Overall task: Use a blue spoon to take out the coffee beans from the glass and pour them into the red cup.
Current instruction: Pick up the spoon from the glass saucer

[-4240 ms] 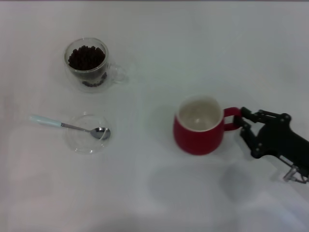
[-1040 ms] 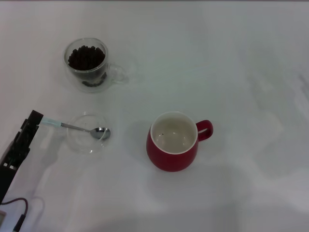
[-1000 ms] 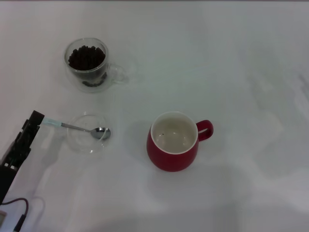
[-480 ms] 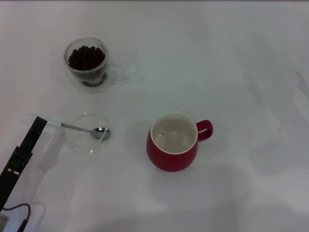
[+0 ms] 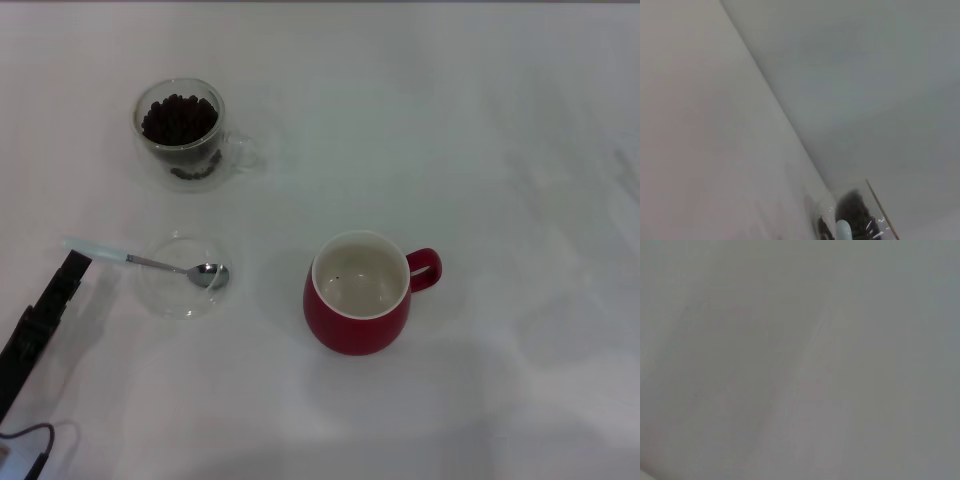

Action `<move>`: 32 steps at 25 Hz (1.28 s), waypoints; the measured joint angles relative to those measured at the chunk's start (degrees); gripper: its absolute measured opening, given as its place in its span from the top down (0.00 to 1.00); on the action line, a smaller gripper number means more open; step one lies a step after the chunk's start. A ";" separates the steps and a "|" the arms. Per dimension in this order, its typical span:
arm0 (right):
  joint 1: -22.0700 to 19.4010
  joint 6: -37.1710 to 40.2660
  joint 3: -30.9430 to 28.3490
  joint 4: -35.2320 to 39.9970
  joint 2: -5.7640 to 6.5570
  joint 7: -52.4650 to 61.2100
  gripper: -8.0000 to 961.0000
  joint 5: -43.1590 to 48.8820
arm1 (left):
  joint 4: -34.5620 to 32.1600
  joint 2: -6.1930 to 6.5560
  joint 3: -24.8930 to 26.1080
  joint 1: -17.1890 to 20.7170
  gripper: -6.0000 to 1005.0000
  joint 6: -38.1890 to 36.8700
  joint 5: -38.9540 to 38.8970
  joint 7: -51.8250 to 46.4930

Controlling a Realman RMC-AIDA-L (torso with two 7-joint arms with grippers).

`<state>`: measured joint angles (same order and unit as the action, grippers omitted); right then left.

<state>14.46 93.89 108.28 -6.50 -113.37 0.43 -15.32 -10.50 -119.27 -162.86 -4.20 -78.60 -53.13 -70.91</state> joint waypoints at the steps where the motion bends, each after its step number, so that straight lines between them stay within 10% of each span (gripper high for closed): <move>1: -0.02 0.01 0.00 0.00 -0.08 -0.06 0.08 0.00 | 0.30 0.02 0.00 -0.36 0.38 0.11 0.11 -0.30; 32: -2.81 6.43 0.00 0.00 -1.33 -0.92 0.08 -0.88 | 6.61 0.22 -0.01 -6.41 0.38 1.23 3.74 -3.34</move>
<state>11.66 100.32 108.28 -6.51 -114.70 -0.50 -16.20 -3.89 -119.05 -162.86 -10.61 -77.37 -49.39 -74.25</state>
